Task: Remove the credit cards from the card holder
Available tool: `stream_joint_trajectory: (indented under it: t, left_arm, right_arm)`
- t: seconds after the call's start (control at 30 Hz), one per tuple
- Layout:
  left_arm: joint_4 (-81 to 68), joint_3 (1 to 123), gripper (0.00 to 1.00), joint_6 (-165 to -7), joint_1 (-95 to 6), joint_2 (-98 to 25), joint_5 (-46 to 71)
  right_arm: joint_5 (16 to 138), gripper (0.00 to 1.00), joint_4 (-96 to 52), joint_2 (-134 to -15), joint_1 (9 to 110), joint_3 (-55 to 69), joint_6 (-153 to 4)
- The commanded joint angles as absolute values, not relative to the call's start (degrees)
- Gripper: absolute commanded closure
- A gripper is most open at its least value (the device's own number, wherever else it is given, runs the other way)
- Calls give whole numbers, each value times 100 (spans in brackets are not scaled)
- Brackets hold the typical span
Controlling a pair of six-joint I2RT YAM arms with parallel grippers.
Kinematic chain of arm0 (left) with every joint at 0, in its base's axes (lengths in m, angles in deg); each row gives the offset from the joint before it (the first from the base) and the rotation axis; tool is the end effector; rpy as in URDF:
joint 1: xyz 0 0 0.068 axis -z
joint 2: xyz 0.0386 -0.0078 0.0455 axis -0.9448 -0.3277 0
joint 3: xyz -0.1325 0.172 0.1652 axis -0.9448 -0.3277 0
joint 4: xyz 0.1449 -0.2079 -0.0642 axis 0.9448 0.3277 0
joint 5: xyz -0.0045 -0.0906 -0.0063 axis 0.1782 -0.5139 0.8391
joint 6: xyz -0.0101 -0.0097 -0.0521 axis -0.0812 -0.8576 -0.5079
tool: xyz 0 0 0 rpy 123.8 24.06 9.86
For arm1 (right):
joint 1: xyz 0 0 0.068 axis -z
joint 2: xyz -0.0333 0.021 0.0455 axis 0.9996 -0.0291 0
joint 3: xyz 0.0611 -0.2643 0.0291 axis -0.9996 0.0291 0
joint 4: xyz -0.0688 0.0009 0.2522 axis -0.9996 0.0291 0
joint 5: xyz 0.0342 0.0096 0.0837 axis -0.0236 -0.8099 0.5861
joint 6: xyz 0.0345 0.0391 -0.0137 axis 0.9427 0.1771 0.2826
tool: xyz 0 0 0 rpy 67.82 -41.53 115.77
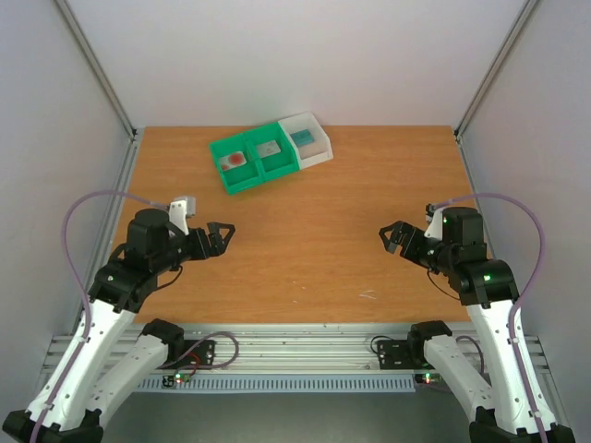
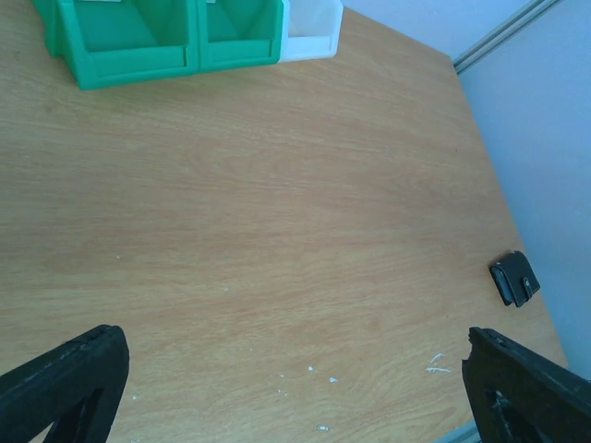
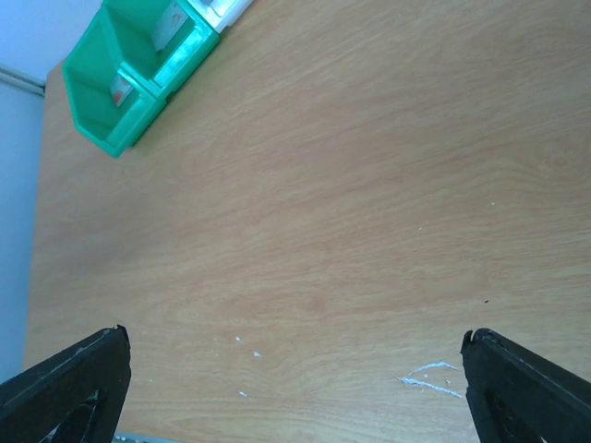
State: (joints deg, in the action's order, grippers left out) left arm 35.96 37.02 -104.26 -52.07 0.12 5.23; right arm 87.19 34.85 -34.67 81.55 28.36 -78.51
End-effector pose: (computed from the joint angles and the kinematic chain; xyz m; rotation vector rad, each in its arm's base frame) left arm 0.1284 -0.0540 0.3173 -0.0356 2.2048 -0.7778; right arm 0.1208 0.0252 0.3274 -0.2330 2.3200 0.4426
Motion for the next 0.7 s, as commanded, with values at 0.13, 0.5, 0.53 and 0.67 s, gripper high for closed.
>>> stream_joint_trajectory:
  t: [0.13, 0.5, 0.53, 0.67]
  left_arm:
    - [3559, 3984, 1, -10249, -5241, 123, 569]
    - [3658, 4027, 1, -10163, -5242, 63, 693]
    - [3655, 4023, 1, -10155, -5239, 53, 709]
    - [3602, 3905, 1, -10091, -5234, -12, 711]
  right_arm:
    - [8091, 1, 3376, -3580, 8192, 2584, -7754]
    - [4824, 14, 3923, -5637, 8187, 2110, -7744]
    - [4616, 18, 3935, -5835, 8191, 2104, -7751]
    - [4174, 32, 4028, -6570, 8209, 1990, -7618]
